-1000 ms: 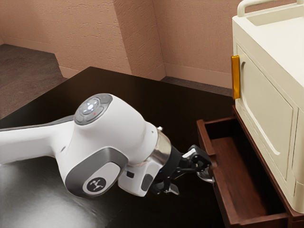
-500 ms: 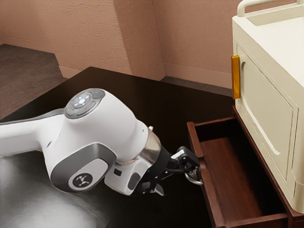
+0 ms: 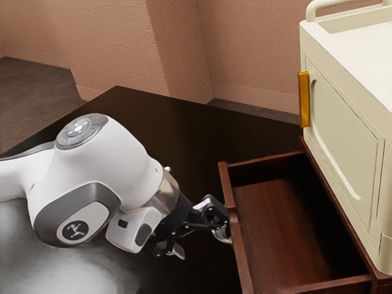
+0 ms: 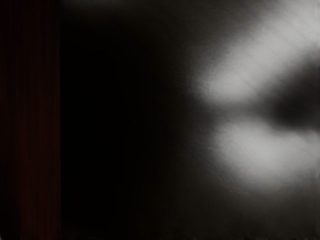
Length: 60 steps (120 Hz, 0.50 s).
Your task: Pull the drawer handle with one arm to open the drawer
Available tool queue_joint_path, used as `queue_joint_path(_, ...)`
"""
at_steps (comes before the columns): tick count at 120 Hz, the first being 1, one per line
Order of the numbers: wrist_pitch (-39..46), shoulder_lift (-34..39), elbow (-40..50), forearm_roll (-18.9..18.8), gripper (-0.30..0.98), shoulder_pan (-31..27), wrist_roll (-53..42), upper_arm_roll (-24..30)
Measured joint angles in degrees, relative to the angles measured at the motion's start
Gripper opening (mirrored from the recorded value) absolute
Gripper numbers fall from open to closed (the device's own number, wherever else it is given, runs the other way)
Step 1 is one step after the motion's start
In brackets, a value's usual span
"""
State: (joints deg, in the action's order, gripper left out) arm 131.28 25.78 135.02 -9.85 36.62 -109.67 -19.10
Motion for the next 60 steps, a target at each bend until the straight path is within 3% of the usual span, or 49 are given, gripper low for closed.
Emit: queue_joint_path(60,-2.6,4.3,1.6,-0.4,0.66,-1.1,0.2,0.0)
